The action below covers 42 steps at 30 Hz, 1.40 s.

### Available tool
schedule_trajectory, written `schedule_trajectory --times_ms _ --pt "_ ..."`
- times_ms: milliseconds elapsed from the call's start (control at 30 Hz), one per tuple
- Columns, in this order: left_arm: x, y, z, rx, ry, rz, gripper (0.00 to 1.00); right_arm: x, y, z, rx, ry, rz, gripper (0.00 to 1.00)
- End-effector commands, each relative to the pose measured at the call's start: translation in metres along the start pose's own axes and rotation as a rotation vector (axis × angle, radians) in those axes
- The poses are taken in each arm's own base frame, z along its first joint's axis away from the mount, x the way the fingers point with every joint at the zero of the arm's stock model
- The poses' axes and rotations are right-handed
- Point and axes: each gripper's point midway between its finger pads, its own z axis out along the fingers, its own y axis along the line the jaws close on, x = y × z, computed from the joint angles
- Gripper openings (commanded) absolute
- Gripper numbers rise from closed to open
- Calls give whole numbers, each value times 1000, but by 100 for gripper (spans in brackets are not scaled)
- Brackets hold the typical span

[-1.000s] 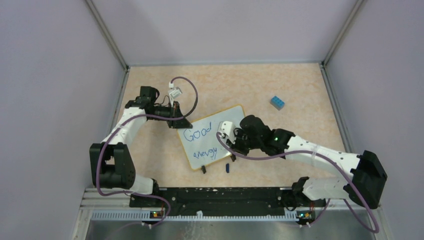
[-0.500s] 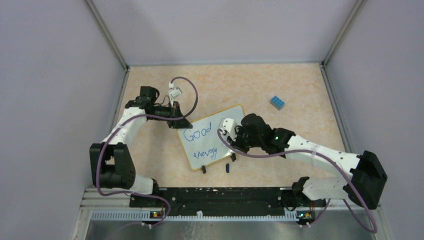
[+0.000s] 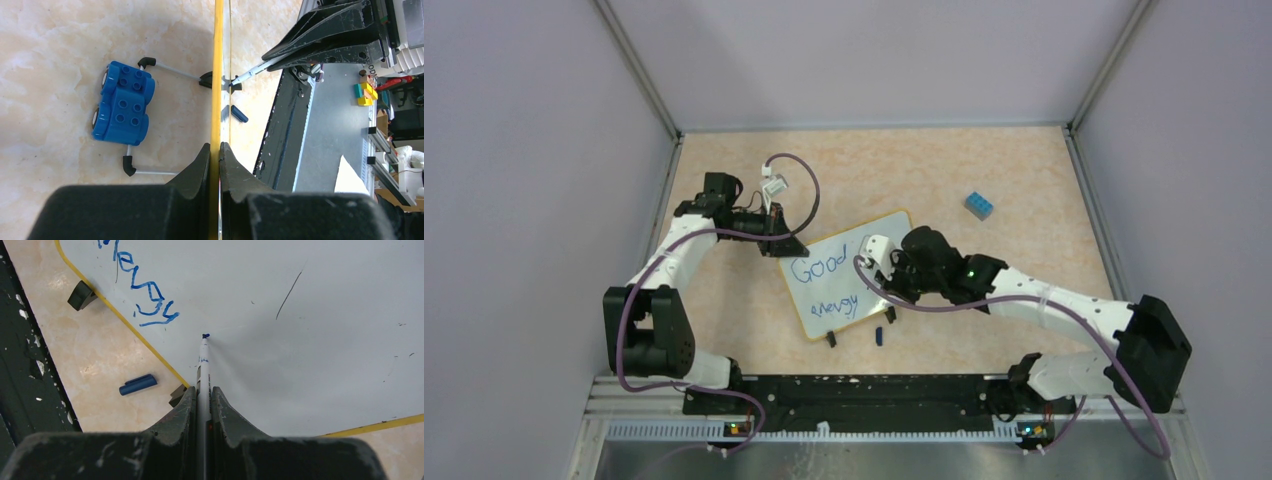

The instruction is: Write a sentence on the whiteboard

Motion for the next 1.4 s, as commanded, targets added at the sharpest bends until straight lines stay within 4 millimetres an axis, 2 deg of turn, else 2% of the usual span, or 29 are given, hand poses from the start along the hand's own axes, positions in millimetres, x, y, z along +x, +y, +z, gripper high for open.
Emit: schedule_trajectory --times_ms 0,200,700,967,1167,1267,1367 --pt "3 18 -2 -80 28 33 0 -28 -11 1 22 -69 1 0" --pt "4 20 -1 -79 29 28 0 -25 -3 5 -23 -62 -6 0" --pt "3 20 -1 -79 30 30 0 7 16 10 -76 26 -25 0" --pt "2 20 -1 -78 29 30 0 13 45 15 -150 59 -86 0" --pt "2 19 -2 -79 29 32 0 2 52 16 -174 39 -93 0" --pt "3 19 -2 -78 30 30 0 -15 48 8 -160 -15 -81 0" --pt "2 19 -2 -78 28 31 0 -24 39 2 -127 -47 -63 0"
